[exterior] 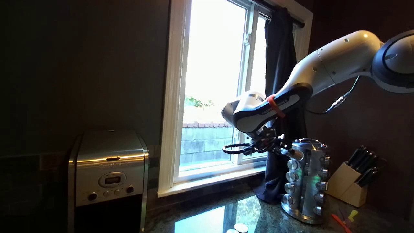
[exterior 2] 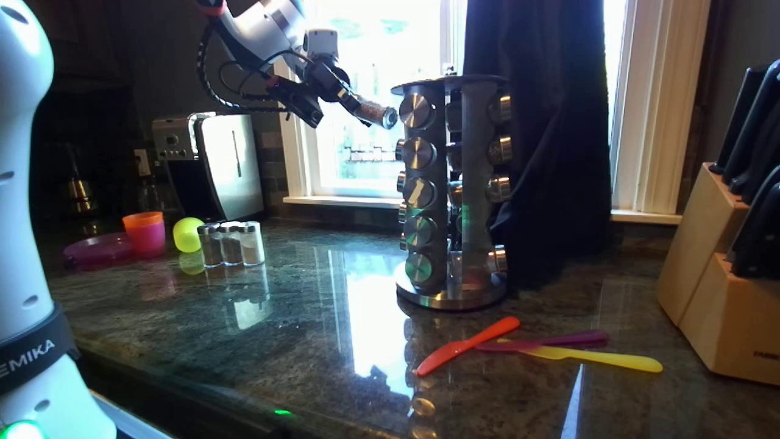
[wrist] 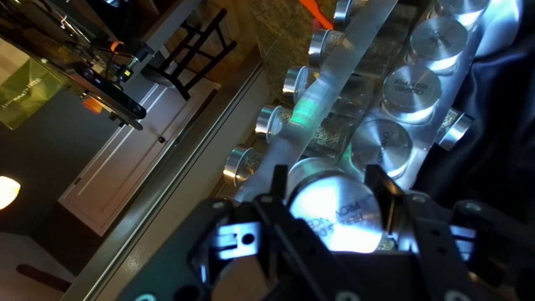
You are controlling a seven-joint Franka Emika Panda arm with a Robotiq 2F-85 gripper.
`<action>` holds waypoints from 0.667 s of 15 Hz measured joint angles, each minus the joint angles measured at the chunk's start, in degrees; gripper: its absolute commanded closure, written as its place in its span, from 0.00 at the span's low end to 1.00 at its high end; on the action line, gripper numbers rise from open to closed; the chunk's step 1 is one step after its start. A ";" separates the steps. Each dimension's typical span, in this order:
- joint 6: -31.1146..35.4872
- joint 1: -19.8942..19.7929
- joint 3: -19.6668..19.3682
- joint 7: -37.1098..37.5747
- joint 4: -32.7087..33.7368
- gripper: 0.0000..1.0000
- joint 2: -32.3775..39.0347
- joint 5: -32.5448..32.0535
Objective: Pick up one spice cellar and place it on the spice rack
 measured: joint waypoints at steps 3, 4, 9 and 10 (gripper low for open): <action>0.97 0.28 0.29 0.01 -0.01 0.76 0.00 -0.36; 1.69 0.27 0.27 0.06 -0.07 0.76 0.00 -0.77; 5.44 0.01 0.01 1.37 -1.51 0.76 -0.04 -4.24; 5.88 -0.02 -0.09 1.71 -1.78 0.76 -0.04 -4.76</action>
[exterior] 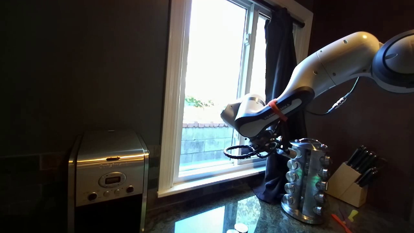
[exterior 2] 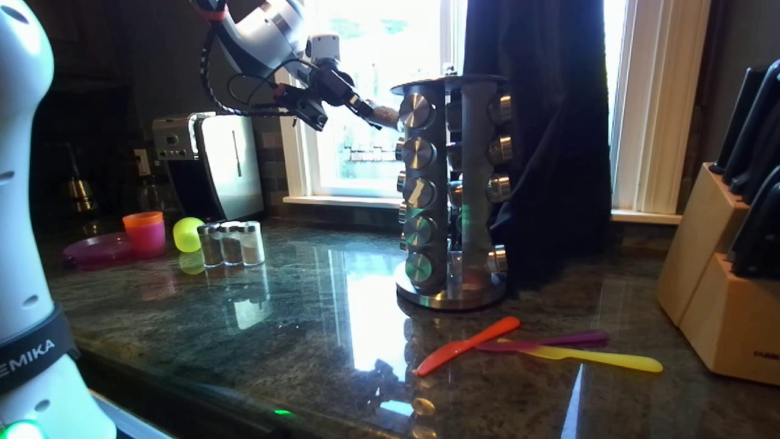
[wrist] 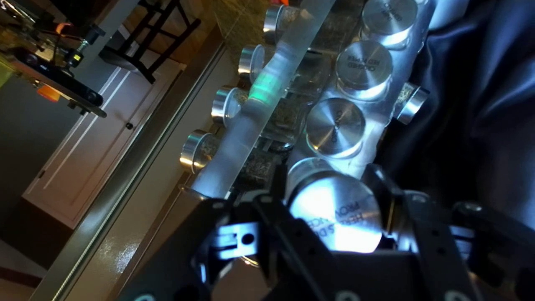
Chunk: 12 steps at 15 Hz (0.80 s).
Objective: Pick up one spice cellar and place it on the spice rack
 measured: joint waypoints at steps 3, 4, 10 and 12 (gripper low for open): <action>0.70 -0.09 -0.12 1.21 -0.84 0.76 -0.04 -1.31; 0.83 -0.13 -0.12 1.56 -1.04 0.76 -0.08 -1.62; 0.88 -0.21 -0.12 3.18 -2.70 0.76 -1.31 -2.55; 1.06 -0.22 -0.12 3.45 -3.42 0.76 -1.79 -2.59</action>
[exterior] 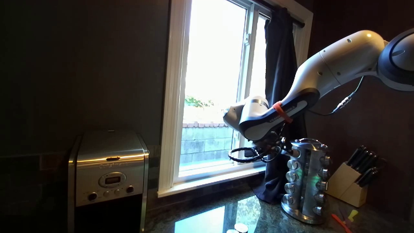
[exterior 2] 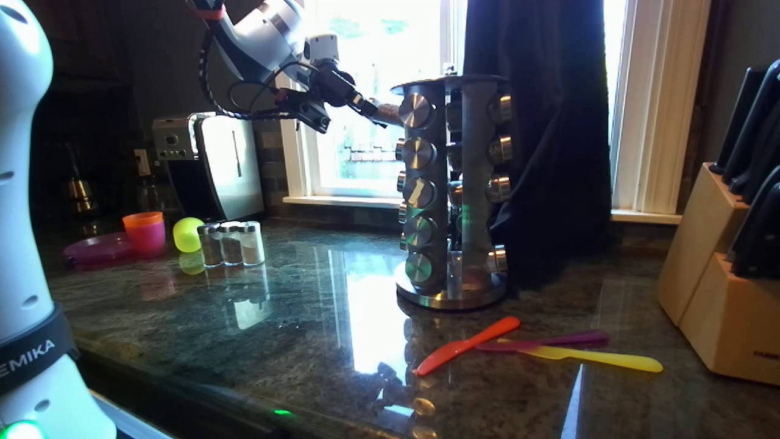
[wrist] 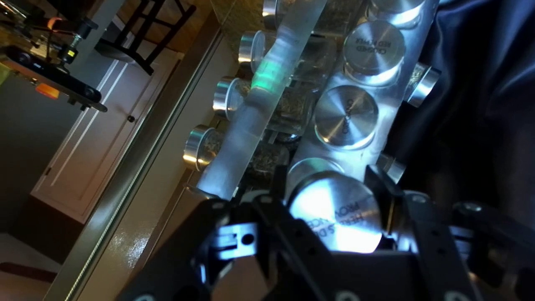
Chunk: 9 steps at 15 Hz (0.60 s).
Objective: Pick up one spice cellar and place it on the spice rack
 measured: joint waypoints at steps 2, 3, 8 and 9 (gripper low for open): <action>0.30 -0.06 0.00 0.33 -0.71 0.76 -0.33 -0.14; 0.50 -0.11 0.00 0.57 -0.97 0.76 -0.42 -0.29; 2.80 -0.50 -0.04 1.63 -2.29 0.76 -1.16 -2.10; 3.35 -0.56 -0.08 1.96 -2.41 0.76 -1.26 -2.39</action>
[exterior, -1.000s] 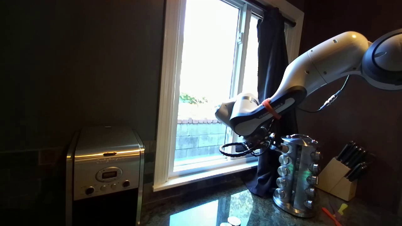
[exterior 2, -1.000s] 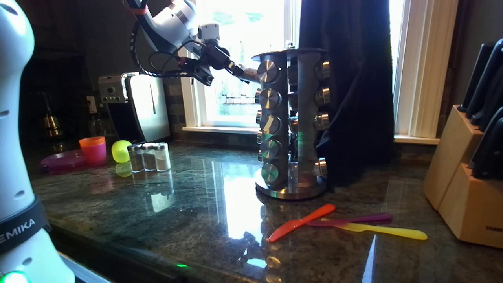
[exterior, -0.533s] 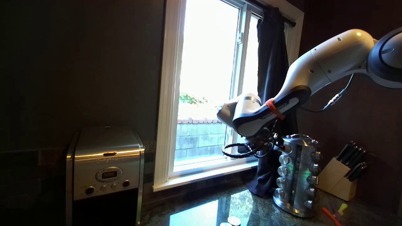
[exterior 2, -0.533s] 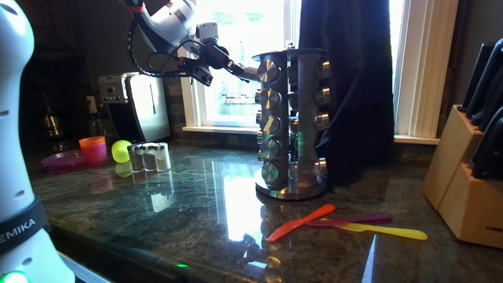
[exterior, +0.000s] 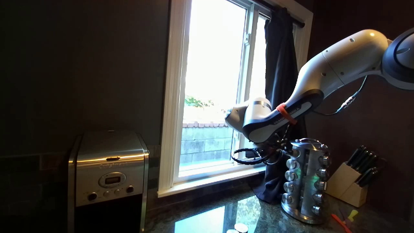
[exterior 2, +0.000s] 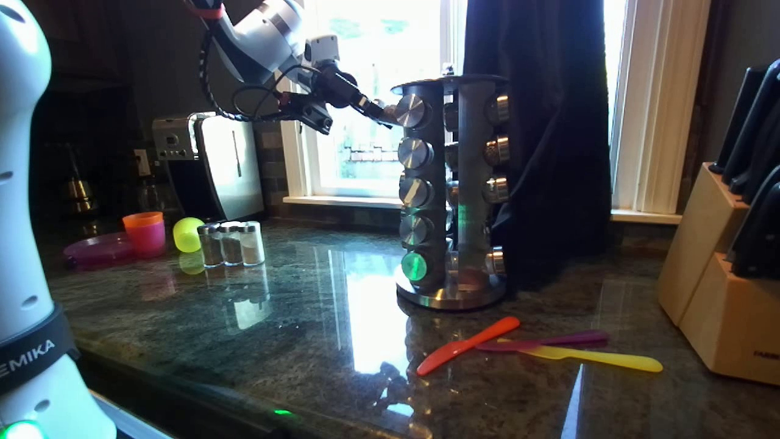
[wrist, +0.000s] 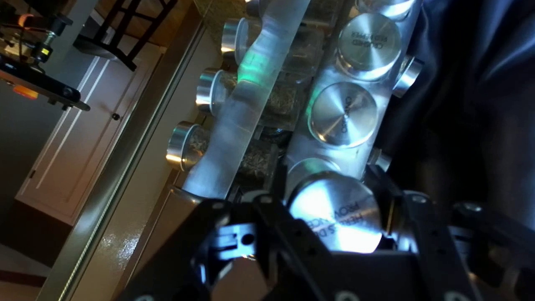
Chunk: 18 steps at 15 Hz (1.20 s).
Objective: Pick up one spice cellar and place it on the spice rack
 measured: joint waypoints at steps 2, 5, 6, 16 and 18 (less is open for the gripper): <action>1.04 -0.13 -0.04 0.52 -0.35 0.76 -0.21 -0.73; 1.79 -0.27 -0.06 1.34 -1.05 0.76 -0.50 -1.59; 1.88 -0.30 -0.06 1.57 -1.16 0.76 -0.56 -1.68; 2.11 -0.82 -0.06 6.40 -2.24 0.76 -1.31 -2.37; 2.11 -0.73 -0.03 6.98 -2.60 0.76 -1.28 -3.05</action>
